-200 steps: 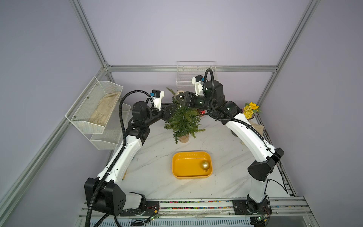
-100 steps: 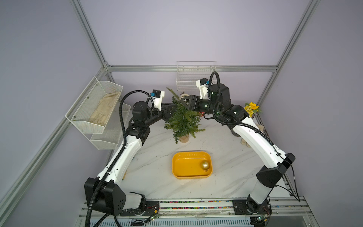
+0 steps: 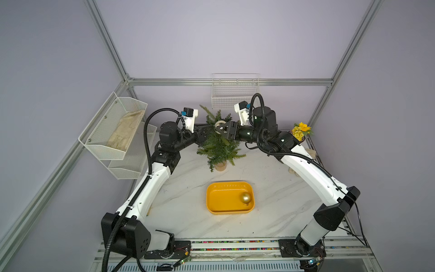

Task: Decorate the small christmas tree with ornaments
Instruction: Hang an ornament on the christmas tree.

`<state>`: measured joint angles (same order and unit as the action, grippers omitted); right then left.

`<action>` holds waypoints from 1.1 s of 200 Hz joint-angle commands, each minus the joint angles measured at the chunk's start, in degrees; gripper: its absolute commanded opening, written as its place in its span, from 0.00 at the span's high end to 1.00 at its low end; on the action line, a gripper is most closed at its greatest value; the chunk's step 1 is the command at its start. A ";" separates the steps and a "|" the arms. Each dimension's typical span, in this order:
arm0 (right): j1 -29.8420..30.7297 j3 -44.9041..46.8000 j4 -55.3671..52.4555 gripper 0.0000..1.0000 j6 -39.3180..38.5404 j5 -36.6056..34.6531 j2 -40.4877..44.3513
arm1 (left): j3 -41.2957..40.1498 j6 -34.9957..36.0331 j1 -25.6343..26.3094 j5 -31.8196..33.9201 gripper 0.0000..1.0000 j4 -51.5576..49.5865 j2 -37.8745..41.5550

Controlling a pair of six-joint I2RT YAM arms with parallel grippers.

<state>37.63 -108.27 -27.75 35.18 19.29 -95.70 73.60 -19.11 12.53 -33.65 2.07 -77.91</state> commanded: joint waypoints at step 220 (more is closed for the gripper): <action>-0.19 4.02 -1.10 0.23 -0.58 -0.68 6.72 | 3.29 -1.11 1.15 0.93 0.71 1.47 1.33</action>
<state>37.63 -104.29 -26.20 35.62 20.64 -91.09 73.60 -19.55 13.30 -33.15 2.07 -79.18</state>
